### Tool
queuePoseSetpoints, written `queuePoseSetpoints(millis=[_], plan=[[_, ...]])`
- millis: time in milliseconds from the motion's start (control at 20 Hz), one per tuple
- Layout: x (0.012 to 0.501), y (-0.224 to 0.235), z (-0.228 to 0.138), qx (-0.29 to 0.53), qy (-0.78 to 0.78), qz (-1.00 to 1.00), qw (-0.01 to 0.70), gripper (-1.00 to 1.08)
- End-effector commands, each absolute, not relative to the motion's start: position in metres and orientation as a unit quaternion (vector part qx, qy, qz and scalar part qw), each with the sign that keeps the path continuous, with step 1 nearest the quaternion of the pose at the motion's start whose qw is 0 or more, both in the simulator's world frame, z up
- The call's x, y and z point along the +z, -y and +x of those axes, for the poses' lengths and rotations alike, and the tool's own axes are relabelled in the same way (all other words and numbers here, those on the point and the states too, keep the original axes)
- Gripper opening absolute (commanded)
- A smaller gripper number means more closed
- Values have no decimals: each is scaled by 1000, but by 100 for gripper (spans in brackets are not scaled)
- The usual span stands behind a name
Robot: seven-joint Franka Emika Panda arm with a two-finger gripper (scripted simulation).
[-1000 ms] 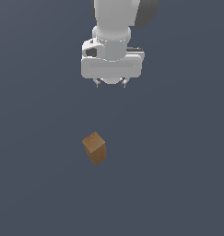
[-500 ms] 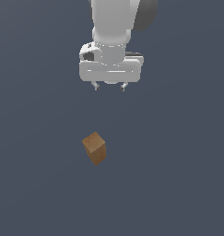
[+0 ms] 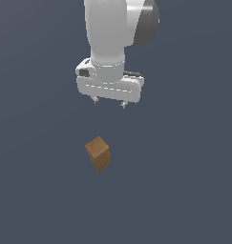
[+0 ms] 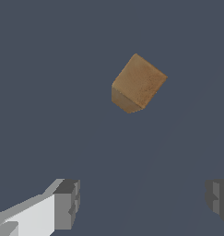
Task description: Pick up the object and move it to a goal position.
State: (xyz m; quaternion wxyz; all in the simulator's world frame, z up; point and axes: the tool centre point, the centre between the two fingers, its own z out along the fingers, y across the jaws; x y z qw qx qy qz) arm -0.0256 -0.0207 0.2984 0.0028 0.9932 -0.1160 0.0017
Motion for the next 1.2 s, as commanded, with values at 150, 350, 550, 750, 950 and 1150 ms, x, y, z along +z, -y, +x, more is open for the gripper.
queuePoseSetpoints(millis=[150,350,550,750,950,1150], plan=[[275,34,4,1,200,980,0,100],[256,44,25,0,260,966,-2,100],[236,54,43,0,316,949,-2,100],[219,62,57,0,360,933,-1,100],[205,68,66,0,392,920,-1,100],[197,72,72,0,412,911,0,100]])
